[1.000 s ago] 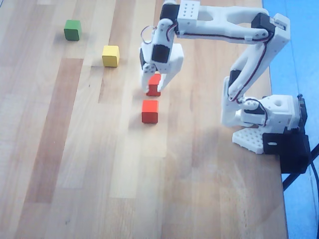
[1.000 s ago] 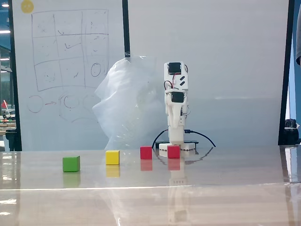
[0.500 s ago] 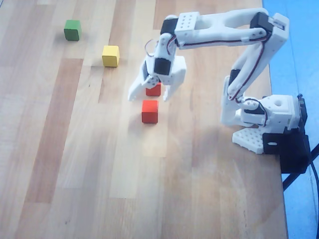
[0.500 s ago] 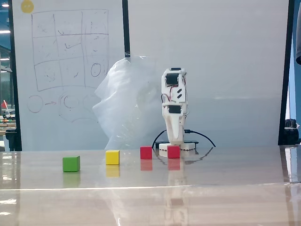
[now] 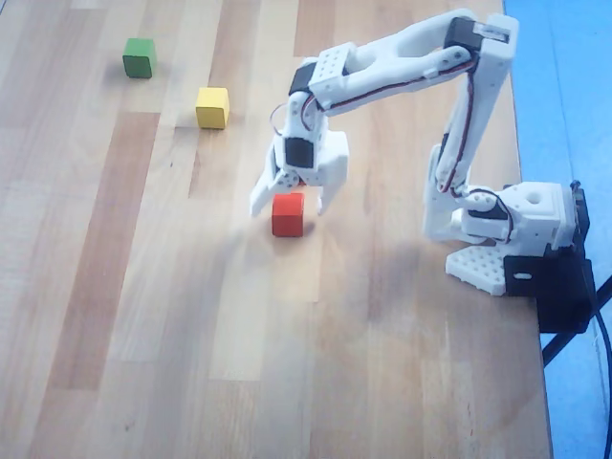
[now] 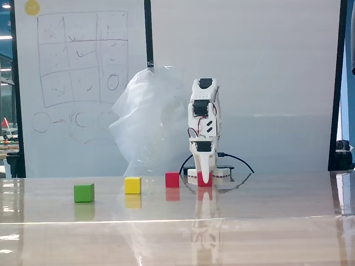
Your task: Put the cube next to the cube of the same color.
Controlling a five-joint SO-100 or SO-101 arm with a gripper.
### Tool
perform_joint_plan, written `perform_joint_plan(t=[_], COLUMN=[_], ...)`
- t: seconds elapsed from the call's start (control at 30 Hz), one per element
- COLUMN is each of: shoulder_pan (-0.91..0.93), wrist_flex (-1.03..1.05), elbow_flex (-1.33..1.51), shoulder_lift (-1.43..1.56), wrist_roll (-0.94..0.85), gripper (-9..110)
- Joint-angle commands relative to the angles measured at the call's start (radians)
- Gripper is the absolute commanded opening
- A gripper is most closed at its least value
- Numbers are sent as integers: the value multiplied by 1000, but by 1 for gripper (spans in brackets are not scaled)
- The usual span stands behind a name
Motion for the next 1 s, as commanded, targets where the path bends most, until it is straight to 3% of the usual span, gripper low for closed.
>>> perform_joint_plan(t=[0.0, 0.33, 0.53, 0.73, 0.97], shoulder_pan=[2, -18, -52, -57, -12], wrist_flex=[-14, -5, 71, 324, 518], elbow_flex=[-35, -57, -123, -385, -554], shoulder_lift=[-5, -12, 5, 112, 210], wrist_roll=[14, 44, 46, 35, -109], gripper=[30, 0, 1, 0, 0])
